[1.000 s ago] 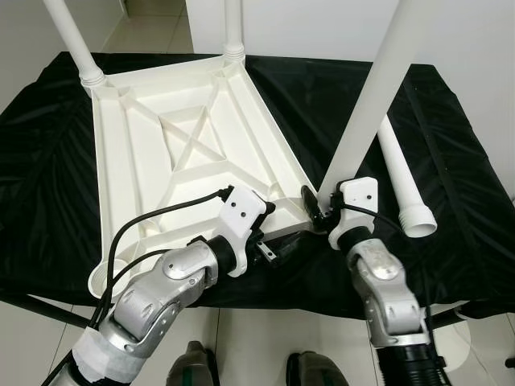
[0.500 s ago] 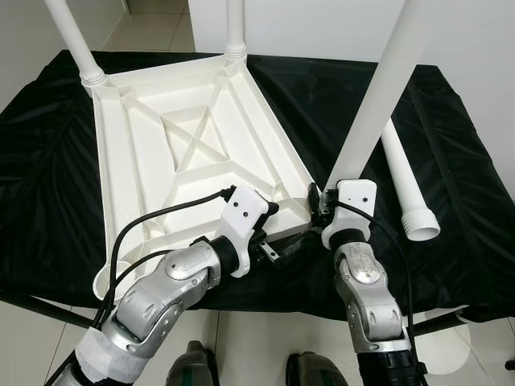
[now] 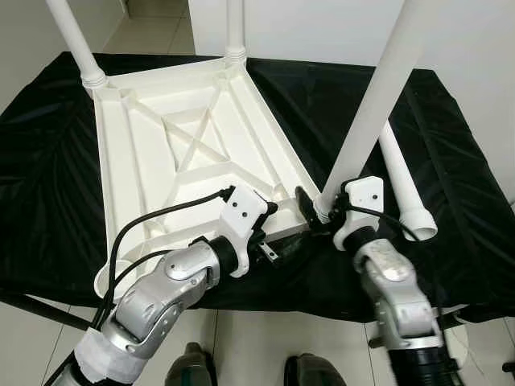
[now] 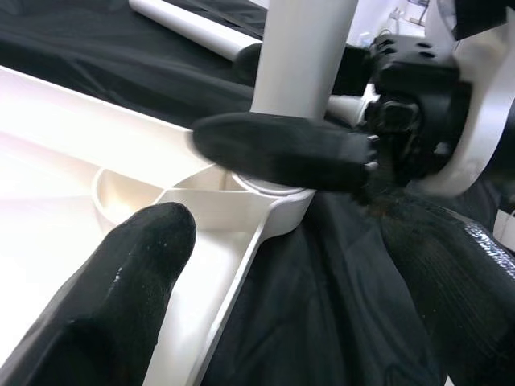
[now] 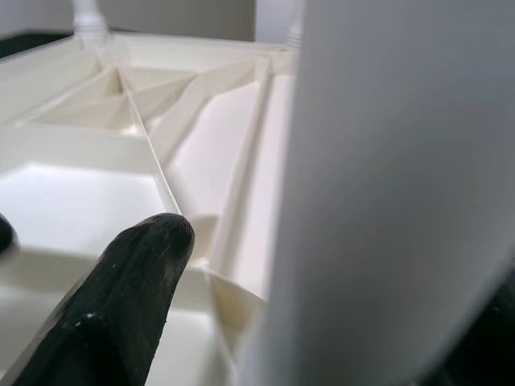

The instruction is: Building children table

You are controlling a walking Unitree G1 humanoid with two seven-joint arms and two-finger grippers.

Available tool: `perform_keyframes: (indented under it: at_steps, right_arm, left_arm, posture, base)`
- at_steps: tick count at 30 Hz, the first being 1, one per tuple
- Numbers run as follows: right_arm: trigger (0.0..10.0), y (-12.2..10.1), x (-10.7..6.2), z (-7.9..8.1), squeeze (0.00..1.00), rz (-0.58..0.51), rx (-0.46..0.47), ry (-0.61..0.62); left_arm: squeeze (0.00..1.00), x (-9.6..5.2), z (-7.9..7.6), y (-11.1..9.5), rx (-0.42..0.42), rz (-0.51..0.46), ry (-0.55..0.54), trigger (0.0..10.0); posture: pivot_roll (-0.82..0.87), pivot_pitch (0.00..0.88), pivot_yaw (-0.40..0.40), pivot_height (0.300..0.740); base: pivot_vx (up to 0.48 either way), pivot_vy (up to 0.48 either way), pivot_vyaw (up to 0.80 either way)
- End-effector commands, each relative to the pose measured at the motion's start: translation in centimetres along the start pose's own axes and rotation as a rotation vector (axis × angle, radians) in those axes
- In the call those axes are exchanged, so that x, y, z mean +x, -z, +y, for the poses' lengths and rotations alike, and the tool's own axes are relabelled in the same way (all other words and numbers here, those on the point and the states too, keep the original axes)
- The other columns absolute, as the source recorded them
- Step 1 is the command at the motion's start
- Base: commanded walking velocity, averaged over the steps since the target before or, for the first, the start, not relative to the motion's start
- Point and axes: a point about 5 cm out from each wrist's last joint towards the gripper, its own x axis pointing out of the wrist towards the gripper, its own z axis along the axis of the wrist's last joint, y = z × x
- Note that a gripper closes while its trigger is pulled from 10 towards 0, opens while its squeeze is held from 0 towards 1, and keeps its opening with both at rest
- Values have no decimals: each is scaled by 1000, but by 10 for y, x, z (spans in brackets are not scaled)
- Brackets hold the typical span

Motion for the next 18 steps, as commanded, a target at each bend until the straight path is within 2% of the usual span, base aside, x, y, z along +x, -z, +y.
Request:
perform_keyframes:
  at_steps: [1,2,3,4,10,11,12,13,18]
  right_arm:
    - [10000,2,2,5,835,-5,9,-69]
    - [10000,4,1,4,0,-1,8,-123]
    - [10000,4,1,4,0,-1,8,-123]
    - [10000,6,2,1,0,2,2,-195]
    - [10000,13,7,-5,0,29,-34,-279]
    - [4745,16,7,-7,0,38,-29,-303]
    - [2784,19,7,-8,0,47,-25,-330]
    - [118,21,7,-10,0,52,-23,-347]
    - [0,26,5,-14,0,59,4,-354]
  left_arm:
    - [0,-1,-5,3,1,12,76,10000]
    - [0,-2,-5,4,3,14,76,10000]
    - [0,-2,-5,4,3,14,76,10000]
    - [0,-3,-6,4,8,18,74,10000]
    - [0,-4,-6,6,20,20,79,10000]
    - [0,-5,-5,5,22,20,79,10000]
    - [0,-5,-5,5,25,19,79,10000]
    - [0,-5,-5,5,26,19,79,10000]
    - [0,-5,-3,4,25,16,69,10000]
  posture:
    - [-27,33,13,740]
    - [-24,27,12,740]
    - [-24,27,12,740]
    - [-22,23,14,740]
    - [-16,15,15,740]
    - [-12,15,15,740]
    - [-12,15,15,740]
    - [-10,18,14,740]
    - [-7,24,14,740]
  base:
    - [0,0,0]
    - [0,0,0]
    - [0,0,0]
    - [0,0,0]
    - [0,0,0]
    - [0,0,0]
    - [0,0,0]
    - [0,0,0]
    - [0,0,0]
